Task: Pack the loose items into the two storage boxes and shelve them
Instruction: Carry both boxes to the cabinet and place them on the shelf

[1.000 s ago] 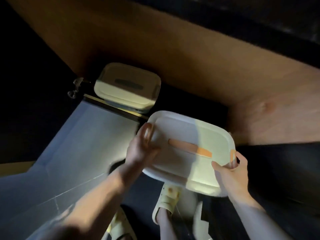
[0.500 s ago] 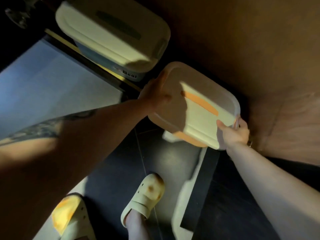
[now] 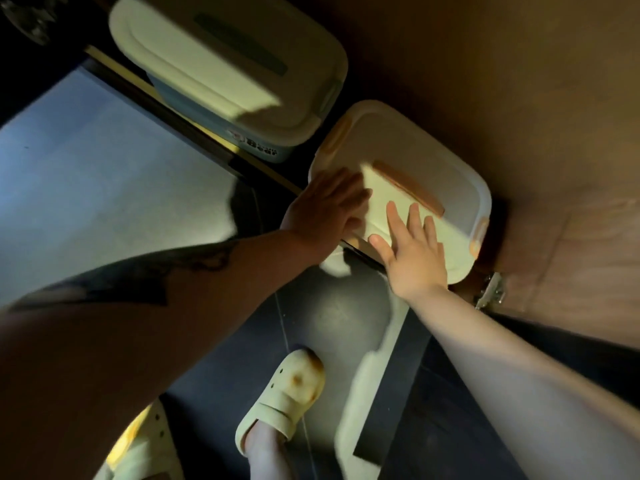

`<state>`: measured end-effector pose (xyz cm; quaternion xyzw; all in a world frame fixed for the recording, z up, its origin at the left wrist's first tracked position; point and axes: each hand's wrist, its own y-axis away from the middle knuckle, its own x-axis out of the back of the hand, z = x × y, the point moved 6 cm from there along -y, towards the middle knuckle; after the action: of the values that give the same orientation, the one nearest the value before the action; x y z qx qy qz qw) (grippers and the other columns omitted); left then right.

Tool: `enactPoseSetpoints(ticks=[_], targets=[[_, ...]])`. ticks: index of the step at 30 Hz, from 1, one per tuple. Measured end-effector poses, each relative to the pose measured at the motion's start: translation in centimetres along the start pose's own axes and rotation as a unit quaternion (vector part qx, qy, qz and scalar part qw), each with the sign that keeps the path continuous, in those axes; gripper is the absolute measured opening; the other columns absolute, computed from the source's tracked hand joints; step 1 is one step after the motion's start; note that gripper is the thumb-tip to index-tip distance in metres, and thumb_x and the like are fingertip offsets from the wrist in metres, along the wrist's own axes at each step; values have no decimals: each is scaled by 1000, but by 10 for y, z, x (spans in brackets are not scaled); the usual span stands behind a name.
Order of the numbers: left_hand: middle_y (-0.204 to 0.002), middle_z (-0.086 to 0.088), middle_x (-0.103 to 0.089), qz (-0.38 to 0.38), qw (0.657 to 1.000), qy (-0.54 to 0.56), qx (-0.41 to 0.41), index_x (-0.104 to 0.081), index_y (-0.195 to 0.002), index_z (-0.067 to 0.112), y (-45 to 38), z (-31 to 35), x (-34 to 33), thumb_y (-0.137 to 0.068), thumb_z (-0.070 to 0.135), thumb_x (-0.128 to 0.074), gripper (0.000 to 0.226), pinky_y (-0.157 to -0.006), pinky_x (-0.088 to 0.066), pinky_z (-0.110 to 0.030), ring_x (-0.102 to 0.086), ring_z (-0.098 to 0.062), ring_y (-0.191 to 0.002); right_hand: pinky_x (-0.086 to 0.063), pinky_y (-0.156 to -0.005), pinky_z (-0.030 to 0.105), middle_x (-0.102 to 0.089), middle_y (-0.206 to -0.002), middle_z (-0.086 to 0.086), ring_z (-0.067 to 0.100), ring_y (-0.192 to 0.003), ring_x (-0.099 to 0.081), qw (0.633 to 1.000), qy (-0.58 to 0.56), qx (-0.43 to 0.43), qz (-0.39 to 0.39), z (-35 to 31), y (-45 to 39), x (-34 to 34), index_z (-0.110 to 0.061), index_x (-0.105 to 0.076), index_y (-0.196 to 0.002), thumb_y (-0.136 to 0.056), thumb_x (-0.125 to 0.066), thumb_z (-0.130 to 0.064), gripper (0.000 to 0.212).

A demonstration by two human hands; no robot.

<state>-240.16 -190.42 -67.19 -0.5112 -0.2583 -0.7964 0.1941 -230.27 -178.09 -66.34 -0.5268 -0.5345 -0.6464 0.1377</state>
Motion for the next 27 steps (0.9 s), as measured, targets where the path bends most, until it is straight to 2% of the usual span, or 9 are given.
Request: enactPoseSetpoints(ticks=[4,7,10,13,15,18,22,24,27], targets=[[-160,-6,2,-55,997,-39,25,-6,-150,24,-26,-3,6,-101,39,-25,55,-116,3,-44,7,-27,-146,-10,-116,55,11,-161,-3,29,-148,11,998,-1,-42,-42,-7,-23,8,-44,4,-150,-99,-29,-53,62],[-160,-5,0,-102,992,9,74,-11,-150,23,-15,-2,15,-100,37,-31,56,-116,-8,-43,3,-28,-146,-19,-115,52,7,-162,1,35,-147,-2,991,-10,-94,-94,-11,-22,19,-39,1,-152,-99,-42,-24,70],[-154,-4,-22,-71,977,146,136,-30,-144,22,39,-8,38,-96,38,-40,52,-111,-23,-39,-20,-27,-141,-30,-112,46,-12,-159,8,39,-140,-26,985,-65,-117,-109,-29,12,33,-34,-13,-151,-97,-43,-24,63],[-156,-2,-24,-31,954,205,215,-33,-145,24,128,-41,66,-96,37,-43,52,-113,-20,-33,-23,-22,-142,-27,-115,42,-10,-161,3,33,-143,-24,990,-87,-43,-104,-75,78,39,-36,-17,-151,-96,-51,-29,66],[-155,-1,-26,9,935,217,279,-37,-144,23,201,-77,111,-96,31,-46,49,-114,-17,-29,-24,-19,-142,-26,-116,38,-5,-162,-3,25,-146,-20,986,-108,10,-129,-123,131,50,-39,-15,-151,-95,-54,-28,70],[-151,0,-33,74,911,216,342,-41,-141,22,303,-125,200,-92,25,-55,51,-116,-24,-36,-31,-22,-140,-25,-115,28,-5,-161,-9,15,-146,-19,980,-96,90,-151,-209,191,75,-44,-13,-150,-95,-53,-31,70],[-151,0,-34,201,902,95,371,-48,-136,27,416,-174,363,-92,29,-53,44,-113,-28,-41,-33,-24,-138,-20,-116,25,-4,-160,-16,9,-145,-19,963,-98,216,-126,-359,248,140,-51,-16,-147,-92,-54,-34,69],[-149,-5,-36,302,874,30,379,-51,-135,24,464,-194,439,-88,30,-51,48,-112,-28,-45,-33,-27,-138,-17,-117,26,-4,-160,-16,11,-145,-16,948,-101,283,-99,-432,268,177,-51,-16,-147,-94,-53,-34,67],[-151,-8,-33,415,808,-35,417,-46,-138,22,539,-226,516,-91,27,-54,48,-114,-24,-49,-24,-28,-142,-16,-117,29,-6,-160,-14,11,-146,-12,919,-87,385,-21,-535,300,228,-47,-17,-148,-96,-49,-32,63]])
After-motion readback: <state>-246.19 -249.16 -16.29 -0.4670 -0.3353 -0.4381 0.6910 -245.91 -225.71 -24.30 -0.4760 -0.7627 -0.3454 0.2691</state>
